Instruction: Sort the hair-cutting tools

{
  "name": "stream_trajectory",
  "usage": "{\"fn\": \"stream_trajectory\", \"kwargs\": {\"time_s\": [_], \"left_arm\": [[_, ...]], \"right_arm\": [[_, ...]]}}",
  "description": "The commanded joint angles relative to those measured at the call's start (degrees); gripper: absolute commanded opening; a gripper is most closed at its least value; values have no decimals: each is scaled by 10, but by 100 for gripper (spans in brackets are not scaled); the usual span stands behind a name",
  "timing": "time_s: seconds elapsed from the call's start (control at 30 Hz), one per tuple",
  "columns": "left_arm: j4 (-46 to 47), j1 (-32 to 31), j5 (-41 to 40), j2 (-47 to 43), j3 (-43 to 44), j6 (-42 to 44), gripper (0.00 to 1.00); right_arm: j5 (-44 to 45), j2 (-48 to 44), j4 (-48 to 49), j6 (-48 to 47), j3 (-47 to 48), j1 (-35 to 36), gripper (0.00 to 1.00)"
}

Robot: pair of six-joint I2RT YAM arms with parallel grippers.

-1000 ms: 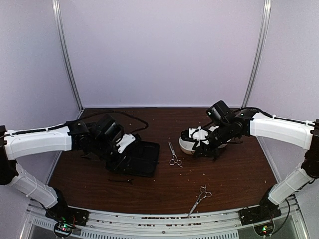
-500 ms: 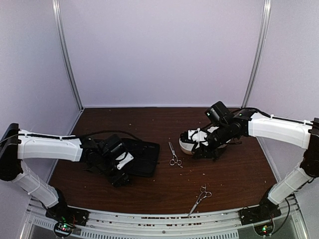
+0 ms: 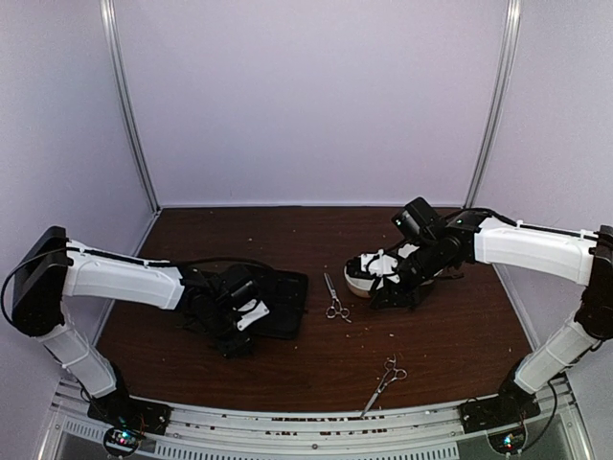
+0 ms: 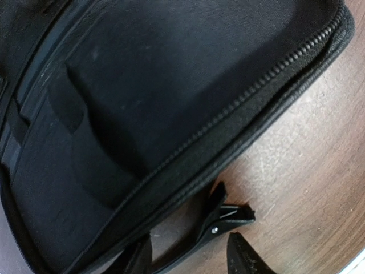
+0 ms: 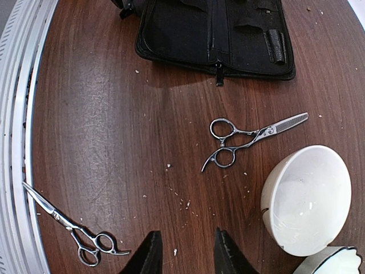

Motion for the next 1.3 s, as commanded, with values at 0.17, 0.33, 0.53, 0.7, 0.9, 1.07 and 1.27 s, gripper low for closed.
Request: {"fn": "stream_trajectory", "kwargs": {"time_s": [0.17,0.33,0.53,0.7,0.9,1.07,1.27], "left_arm": [[5,-8,16,14,10,14,39],[6,-21,27,12,0,-9,26],[3,-26,33,9,-13,-27,17],[-8,-33,38,-11,-17,-47,9],[7,-33,59,-52,-17,-68,3],[-52,-33,21,-134,29,-95,0],[-107,2,-132,-210,63,-164,0]], "right_arm": [[6,-2,-6,-4,3,1,33],[6,0,-3,-5,2,0,33],[-3,10,-8,-4,4,1,32],[-10,11,1,10,9,5,32],[21,11,44,65,18,24,30],[25,26,46,74,39,51,30],[74,98,36,58,110,131,37]]}}
